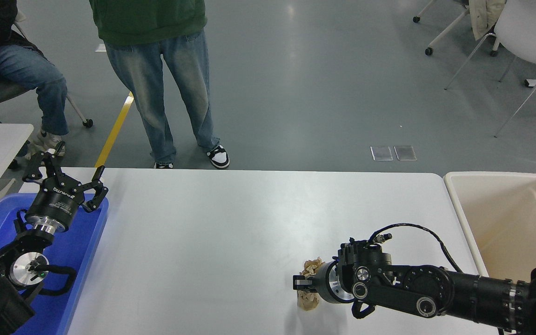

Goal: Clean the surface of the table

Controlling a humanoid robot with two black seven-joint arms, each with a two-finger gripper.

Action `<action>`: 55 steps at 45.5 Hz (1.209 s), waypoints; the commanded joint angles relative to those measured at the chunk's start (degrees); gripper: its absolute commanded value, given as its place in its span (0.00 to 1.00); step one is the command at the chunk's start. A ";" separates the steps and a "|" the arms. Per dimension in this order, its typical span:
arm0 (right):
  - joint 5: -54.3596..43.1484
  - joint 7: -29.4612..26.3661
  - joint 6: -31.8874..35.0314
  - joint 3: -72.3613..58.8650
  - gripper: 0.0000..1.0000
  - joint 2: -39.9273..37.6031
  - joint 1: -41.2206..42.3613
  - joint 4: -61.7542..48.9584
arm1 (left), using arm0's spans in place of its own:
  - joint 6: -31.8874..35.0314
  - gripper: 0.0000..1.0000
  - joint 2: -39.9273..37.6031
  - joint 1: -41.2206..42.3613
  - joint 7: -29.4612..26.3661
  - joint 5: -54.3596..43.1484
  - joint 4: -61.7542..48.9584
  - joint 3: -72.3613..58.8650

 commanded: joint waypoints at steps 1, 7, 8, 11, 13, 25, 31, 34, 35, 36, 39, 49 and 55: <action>0.24 0.38 0.11 0.90 0.00 -0.07 1.53 0.32 | 0.00 1.00 0.00 0.00 0.00 0.00 0.02 -0.09; 2.34 0.30 1.07 1.86 0.00 -0.42 2.94 0.93 | 0.00 1.00 0.00 0.00 0.00 0.00 -0.07 0.00; 2.96 0.38 1.16 2.30 0.00 -0.60 3.29 1.11 | 0.00 1.00 0.00 0.00 0.00 0.00 0.02 0.00; 4.02 0.38 1.42 3.44 0.00 -1.65 4.34 1.46 | 0.00 1.00 0.00 0.00 0.00 0.00 0.02 0.00; 4.11 0.38 1.42 4.06 0.00 -2.53 4.96 1.72 | 0.00 1.00 0.00 0.00 0.00 0.00 0.02 -0.09; 5.59 2.40 1.25 11.26 0.00 -9.38 6.54 7.43 | -0.09 1.00 0.00 0.00 0.00 0.00 0.02 0.00; 9.82 2.49 1.34 12.15 0.00 -12.72 8.12 8.58 | -0.09 1.00 0.00 0.00 0.00 0.00 -0.07 -0.01; 10.43 2.49 1.25 13.20 0.00 -13.78 8.39 9.02 | -0.09 1.00 0.00 0.00 0.00 0.00 -0.07 -0.09; 10.52 2.49 1.34 13.64 0.00 -13.96 8.39 9.19 | -0.09 1.00 0.00 0.00 0.00 0.00 0.02 -0.01; 10.52 2.49 1.34 14.08 0.00 -14.22 8.39 9.37 | -0.09 1.00 0.00 0.00 0.00 0.00 -0.07 0.00; 10.78 2.49 1.25 15.48 0.00 -15.45 8.39 9.81 | 0.00 1.00 0.00 0.00 0.00 0.00 -0.07 0.00; 13.34 2.49 1.25 19.26 0.00 -20.19 8.39 10.42 | -0.09 1.00 0.00 0.00 0.00 0.00 0.02 0.00; 13.69 2.49 1.07 21.72 0.00 -22.65 8.13 10.78 | -0.09 1.00 0.00 0.00 0.00 0.00 0.02 0.00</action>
